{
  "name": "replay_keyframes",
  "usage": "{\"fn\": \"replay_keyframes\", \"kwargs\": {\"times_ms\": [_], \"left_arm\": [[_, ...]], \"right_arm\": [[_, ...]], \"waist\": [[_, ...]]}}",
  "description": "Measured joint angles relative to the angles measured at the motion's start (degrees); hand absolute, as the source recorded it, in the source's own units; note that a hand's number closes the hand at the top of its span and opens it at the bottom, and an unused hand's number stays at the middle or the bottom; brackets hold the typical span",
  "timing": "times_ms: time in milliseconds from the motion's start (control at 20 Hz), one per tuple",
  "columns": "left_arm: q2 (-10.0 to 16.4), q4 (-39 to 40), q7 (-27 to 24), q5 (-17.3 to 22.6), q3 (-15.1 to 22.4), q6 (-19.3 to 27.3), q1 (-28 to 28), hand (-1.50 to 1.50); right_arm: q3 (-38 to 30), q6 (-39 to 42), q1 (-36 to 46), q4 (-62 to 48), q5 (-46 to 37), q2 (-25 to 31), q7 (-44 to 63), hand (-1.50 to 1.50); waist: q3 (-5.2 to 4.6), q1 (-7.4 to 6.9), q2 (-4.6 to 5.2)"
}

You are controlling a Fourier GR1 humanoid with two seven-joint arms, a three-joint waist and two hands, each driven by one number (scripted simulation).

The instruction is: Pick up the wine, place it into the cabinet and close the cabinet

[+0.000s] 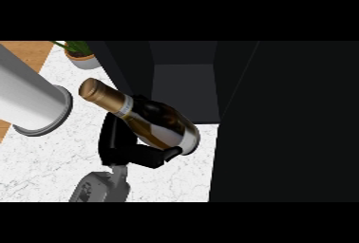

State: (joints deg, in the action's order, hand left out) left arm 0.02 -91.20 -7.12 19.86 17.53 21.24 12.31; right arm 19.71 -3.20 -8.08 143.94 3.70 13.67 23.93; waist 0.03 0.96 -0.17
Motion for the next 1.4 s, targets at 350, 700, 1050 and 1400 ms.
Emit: {"fn": "replay_keyframes", "kwargs": {"times_ms": [350,700,1050,1400], "left_arm": [[0.00,7.06,0.28,0.85,3.30,8.78,7.63,1.50],[-0.01,17.36,-3.59,3.03,4.21,11.69,13.04,1.50],[-0.01,27.73,-11.13,9.61,6.91,12.44,15.52,1.50],[-0.01,36.34,-18.37,16.33,7.05,10.22,17.72,1.50]], "right_arm": [[-0.24,1.56,-2.68,0.01,0.32,-0.54,-2.40,-1.50],[-1.09,1.76,-1.14,0.15,0.60,-0.84,-0.48,-1.50],[-1.65,3.13,-1.72,0.12,0.93,-1.03,-0.95,-1.50],[-2.26,4.06,-1.85,0.08,1.37,-1.65,-0.63,-1.50]], "waist": [[0.00,0.41,0.08],[-0.05,0.47,0.20],[-0.07,0.90,0.31],[-0.07,1.08,0.35]]}}
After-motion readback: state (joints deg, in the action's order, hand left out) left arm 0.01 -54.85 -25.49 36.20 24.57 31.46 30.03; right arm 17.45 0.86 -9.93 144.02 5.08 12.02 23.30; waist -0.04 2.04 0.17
